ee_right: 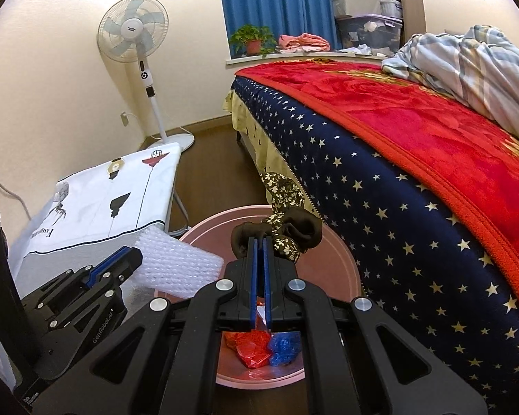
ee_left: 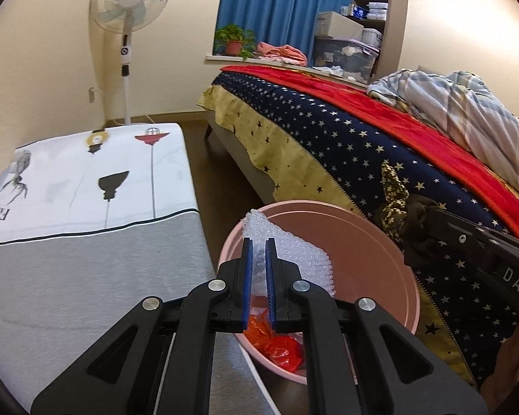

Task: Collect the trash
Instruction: 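Open the right tool to drop the cloth while the left tool drops the foam pad into the bin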

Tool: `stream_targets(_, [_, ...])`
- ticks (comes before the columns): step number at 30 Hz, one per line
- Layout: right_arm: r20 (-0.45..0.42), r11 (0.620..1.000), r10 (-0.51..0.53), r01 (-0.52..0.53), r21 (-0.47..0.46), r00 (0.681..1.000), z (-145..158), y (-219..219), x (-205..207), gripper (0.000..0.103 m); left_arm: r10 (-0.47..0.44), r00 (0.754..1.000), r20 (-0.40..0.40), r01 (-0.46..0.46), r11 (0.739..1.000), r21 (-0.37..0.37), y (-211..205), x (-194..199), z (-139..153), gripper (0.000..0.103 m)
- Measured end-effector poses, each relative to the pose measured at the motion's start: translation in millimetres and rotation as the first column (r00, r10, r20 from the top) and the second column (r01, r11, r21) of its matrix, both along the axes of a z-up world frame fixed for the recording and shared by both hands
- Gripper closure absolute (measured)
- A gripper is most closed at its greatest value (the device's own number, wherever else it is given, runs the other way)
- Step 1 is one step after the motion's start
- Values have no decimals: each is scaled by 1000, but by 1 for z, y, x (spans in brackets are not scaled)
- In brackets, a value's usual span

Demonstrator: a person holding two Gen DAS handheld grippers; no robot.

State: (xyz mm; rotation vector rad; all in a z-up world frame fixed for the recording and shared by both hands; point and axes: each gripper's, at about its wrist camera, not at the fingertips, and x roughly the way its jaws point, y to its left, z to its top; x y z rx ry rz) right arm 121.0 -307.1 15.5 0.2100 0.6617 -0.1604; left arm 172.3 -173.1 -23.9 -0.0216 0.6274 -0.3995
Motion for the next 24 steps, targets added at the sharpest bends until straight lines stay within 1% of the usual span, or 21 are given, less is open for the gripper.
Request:
stream_targets(1, [-1, 1000, 1, -1, -2, 1000, 0, 0, 0, 97, -10, 1000, -5, 10, 1000, -7, 0, 0, 0, 94])
stream_targets(3, [-3, 1000, -4, 4, -8, 1000, 1, 0, -1, 94, -13, 1000, -7, 13, 1000, -13, 0, 0, -1, 85])
stream_targets(4, [-5, 1000, -6, 6, -11, 1000, 1, 0, -2, 90, -12, 1000, -6, 11, 1000, -12, 1, -1, 0, 80])
stream_targets(5, [-4, 1000, -4, 4, -12, 1000, 2, 0, -2, 85, -12, 1000, -7, 11, 1000, -10, 1, -1, 1, 78])
stream_targets(6, [-1, 1000, -4, 4, -16, 1000, 4, 0, -4, 82, -12, 1000, -4, 12, 1000, -5, 3, -3, 2, 78])
stream_targets(8, [9, 1000, -5, 5, -31, 1000, 8, 3, -8, 64, -8, 1000, 5, 8, 1000, -1, 7, -6, 6, 76])
stream_targets(9, [14, 999, -4, 4, -35, 1000, 9, 5, -10, 62, -3, 1000, 10, 3, 1000, 0, 9, -8, 9, 73])
stream_targets(10, [18, 999, -1, 2, -37, 1000, 10, 6, -11, 60, 4, 1000, 16, -4, 1000, 0, 13, -11, 12, 65])
stream_targets(12, [23, 999, 14, -13, -44, 1000, 15, 11, -16, 55, 21, 999, 28, -21, 1000, -2, 21, -17, 18, 59])
stream_targets(14, [26, 998, 28, -27, -55, 999, 18, 16, -20, 46, 45, 998, 41, -45, 999, -4, 32, -24, 24, 50])
stream_targets(16, [33, 997, 41, -39, -61, 999, 23, 22, -25, 41, 62, 997, 49, -62, 998, -8, 41, -30, 29, 47])
stream_targets(17, [42, 997, 51, -48, -64, 998, 28, 26, -30, 37, 70, 996, 52, -70, 998, -8, 46, -33, 32, 43])
stream_targets(18, [48, 996, 56, -53, -69, 997, 31, 28, -33, 35, 87, 995, 58, -86, 996, -5, 52, -39, 35, 41])
stream_targets(20, [60, 995, 72, -68, -73, 996, 37, 34, -40, 26, 112, 991, 68, -112, 994, -6, 64, -47, 40, 32])
stream_targets(24, [67, 992, 104, -98, -79, 992, 45, 47, -54, 15, 166, 984, 72, -165, 986, -8, 87, -67, 48, 23])
